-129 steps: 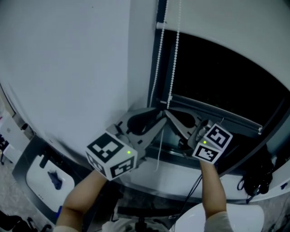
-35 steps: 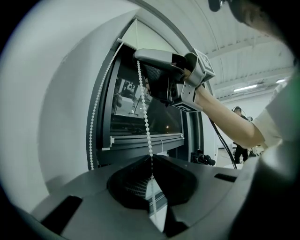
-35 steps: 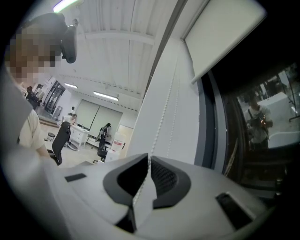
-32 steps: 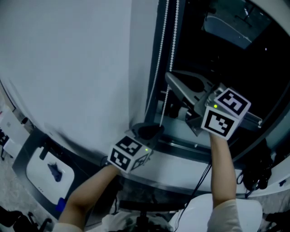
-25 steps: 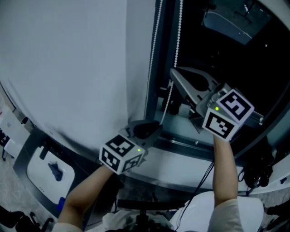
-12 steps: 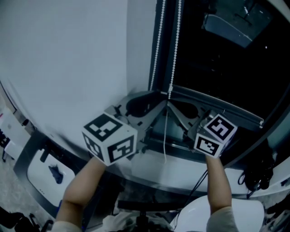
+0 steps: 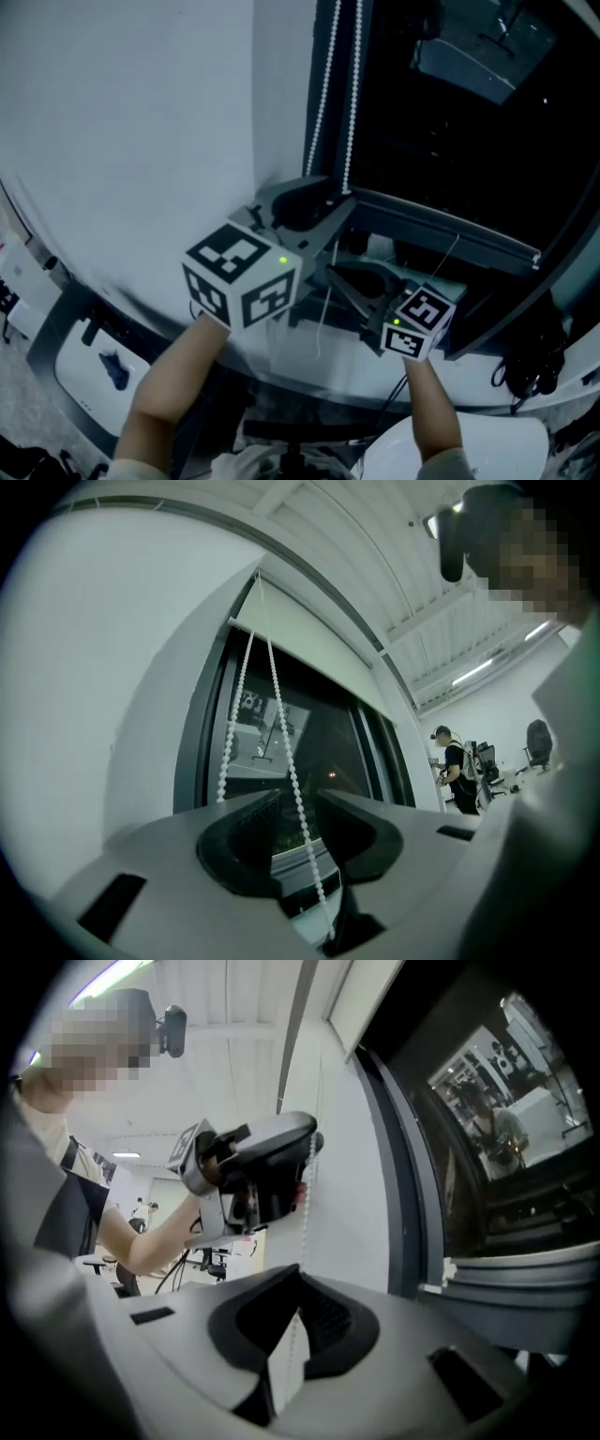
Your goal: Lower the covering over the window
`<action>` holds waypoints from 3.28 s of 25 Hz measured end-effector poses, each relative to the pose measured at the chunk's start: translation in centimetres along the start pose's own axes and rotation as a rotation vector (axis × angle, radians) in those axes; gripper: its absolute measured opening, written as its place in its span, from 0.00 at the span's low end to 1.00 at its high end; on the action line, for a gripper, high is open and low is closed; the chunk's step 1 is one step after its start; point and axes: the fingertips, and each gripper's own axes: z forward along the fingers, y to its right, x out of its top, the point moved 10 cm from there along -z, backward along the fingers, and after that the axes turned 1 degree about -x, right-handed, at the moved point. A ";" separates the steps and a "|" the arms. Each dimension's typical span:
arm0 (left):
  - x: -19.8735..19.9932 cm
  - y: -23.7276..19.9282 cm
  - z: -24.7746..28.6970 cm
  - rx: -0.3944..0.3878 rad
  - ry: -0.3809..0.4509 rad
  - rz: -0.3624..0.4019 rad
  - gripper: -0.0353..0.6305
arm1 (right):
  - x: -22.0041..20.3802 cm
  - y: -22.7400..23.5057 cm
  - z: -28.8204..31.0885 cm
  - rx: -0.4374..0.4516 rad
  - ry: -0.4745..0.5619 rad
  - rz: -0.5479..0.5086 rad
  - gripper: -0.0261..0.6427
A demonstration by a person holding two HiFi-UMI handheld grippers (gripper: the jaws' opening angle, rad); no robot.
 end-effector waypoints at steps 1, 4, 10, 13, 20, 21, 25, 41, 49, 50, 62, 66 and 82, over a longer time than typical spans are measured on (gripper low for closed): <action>0.4 0.0 0.2 -0.003 0.012 -0.005 0.20 | -0.2 -0.1 0.0 0.003 0.001 0.005 0.05; 1.5 0.0 0.6 -0.006 0.041 0.001 0.20 | -1.0 -0.4 -0.2 0.007 -0.004 0.015 0.05; 1.6 -0.2 1.2 0.011 0.023 0.007 0.11 | -1.2 -0.7 0.1 -0.003 -0.011 0.001 0.05; 1.4 -0.5 1.0 0.033 0.030 -0.004 0.10 | -1.2 -0.3 -0.2 -0.010 -0.020 0.002 0.05; 1.4 -0.8 0.2 0.068 0.009 0.017 0.10 | 0.6 0.4 -2.3 0.050 0.052 0.056 0.07; 1.3 -0.7 0.1 0.069 -0.001 0.026 0.10 | 1.5 0.8 -3.0 0.063 0.099 0.085 0.09; -0.9 -0.3 -0.1 0.064 -0.048 0.028 0.10 | 6.2 1.4 -4.5 0.046 0.231 0.069 0.10; -15.8 3.3 -1.3 -0.012 -0.354 -0.101 0.10 | 16.0 1.2 0.1 -0.058 0.241 -0.128 0.17; -17.7 4.0 -2.0 -0.024 -0.380 -0.107 0.10 | 17.0 2.2 0.4 -0.097 0.233 -0.114 0.18; -17.6 4.1 -2.0 -0.027 -0.376 -0.104 0.10 | 17.1 2.2 0.5 -0.091 0.225 -0.110 0.19; -17.3 3.4 -3.2 -0.031 -0.340 -0.144 0.10 | 16.8 1.1 0.7 -0.080 0.239 -0.226 0.07; -13.4 2.8 -4.7 -0.012 -0.150 -0.151 0.11 | 16.5 0.7 -0.1 -0.104 0.263 -0.282 0.07; 0.7 -0.1 -2.1 -0.051 0.079 -0.080 0.26 | 10.0 0.2 -0.5 -0.092 0.188 -0.258 0.07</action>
